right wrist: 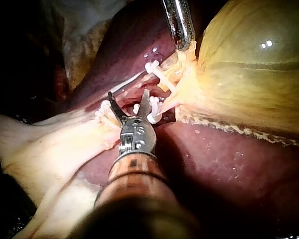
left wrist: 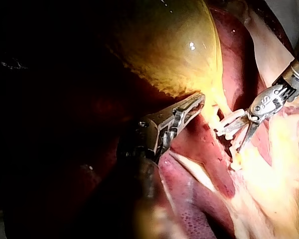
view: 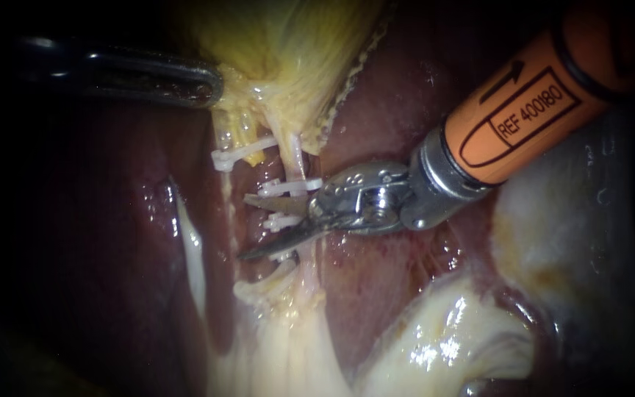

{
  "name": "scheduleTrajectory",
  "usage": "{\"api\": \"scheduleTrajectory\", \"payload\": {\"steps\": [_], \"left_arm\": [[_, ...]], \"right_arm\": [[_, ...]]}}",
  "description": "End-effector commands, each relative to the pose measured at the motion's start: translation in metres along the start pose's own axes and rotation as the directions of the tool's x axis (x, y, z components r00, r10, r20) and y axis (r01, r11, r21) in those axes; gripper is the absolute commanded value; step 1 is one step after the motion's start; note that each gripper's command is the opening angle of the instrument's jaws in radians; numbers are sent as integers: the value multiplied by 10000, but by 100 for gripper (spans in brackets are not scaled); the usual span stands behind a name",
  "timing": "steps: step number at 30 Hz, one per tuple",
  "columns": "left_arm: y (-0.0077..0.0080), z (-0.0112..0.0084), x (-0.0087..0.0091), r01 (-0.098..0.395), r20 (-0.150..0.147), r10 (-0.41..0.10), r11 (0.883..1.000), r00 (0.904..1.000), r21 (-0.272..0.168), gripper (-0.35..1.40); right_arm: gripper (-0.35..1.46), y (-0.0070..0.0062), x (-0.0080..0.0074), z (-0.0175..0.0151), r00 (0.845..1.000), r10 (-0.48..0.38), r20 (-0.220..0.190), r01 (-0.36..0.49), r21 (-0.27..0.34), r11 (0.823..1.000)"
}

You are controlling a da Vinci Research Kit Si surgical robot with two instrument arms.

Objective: Go to the cutting position right tube

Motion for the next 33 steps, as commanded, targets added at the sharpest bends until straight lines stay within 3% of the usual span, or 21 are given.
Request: {"api": "scheduleTrajectory", "payload": {"steps": [1, 9, 15, 20, 28, 33], "left_arm": [[0, 0, 0, -1, 0, 1, 10000, 10000, 1, -35], [2, 0, 0, -7, -4, 7, 10000, 10000, 11, -35], [2, 0, 1, -9, -4, 9, 10000, 10000, 14, -35], [3, 0, 1, -9, -5, 9, 10000, 10000, 14, -35], [3, -1, 1, -10, -5, 10, 10000, 10000, 16, -35], [2, -1, 1, -10, -5, 10, 10000, 10000, 15, -35]], "right_arm": [[133, -1, 0, -2, 10000, 46, -2, -46, 16, 10000], [133, -11, -5, -40, 9981, 615, -62, -614, 200, 9979], [126, -14, -14, -72, 9926, 1214, -28, -1208, 794, 9895], [111, -5, -25, -77, 9884, 1511, 180, -1522, 1251, 9804], [110, 15, -31, -69, 9765, 2147, 211, -2157, 1116, 9701], [113, 27, -31, -54, 9604, 2781, 157, -2782, 1049, 9548]]}}
